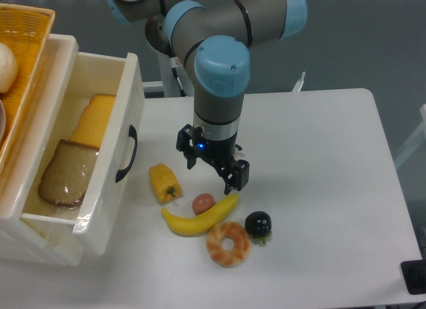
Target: Pick up the egg
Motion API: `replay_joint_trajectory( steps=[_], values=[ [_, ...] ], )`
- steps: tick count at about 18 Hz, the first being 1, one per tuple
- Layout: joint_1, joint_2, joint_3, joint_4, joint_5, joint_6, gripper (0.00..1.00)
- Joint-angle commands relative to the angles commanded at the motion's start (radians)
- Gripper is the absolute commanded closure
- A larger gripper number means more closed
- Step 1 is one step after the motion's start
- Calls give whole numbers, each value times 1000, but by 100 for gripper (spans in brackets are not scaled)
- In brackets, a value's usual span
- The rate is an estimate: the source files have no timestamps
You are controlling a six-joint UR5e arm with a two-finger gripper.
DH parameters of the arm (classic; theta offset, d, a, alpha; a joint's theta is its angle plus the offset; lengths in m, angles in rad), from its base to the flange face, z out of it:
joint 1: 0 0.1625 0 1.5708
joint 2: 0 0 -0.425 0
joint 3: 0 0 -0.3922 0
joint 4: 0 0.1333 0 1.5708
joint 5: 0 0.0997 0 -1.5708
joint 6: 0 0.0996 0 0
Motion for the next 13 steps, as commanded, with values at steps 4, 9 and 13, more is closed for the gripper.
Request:
replay_joint_trajectory(
  steps=[4,9,13],
  values=[
    [-3,-5,-3,8,0,23,0],
    [-8,-20,-12,8,0,17,0],
    [-17,-51,-55,24,3,21,0]
  ],
)
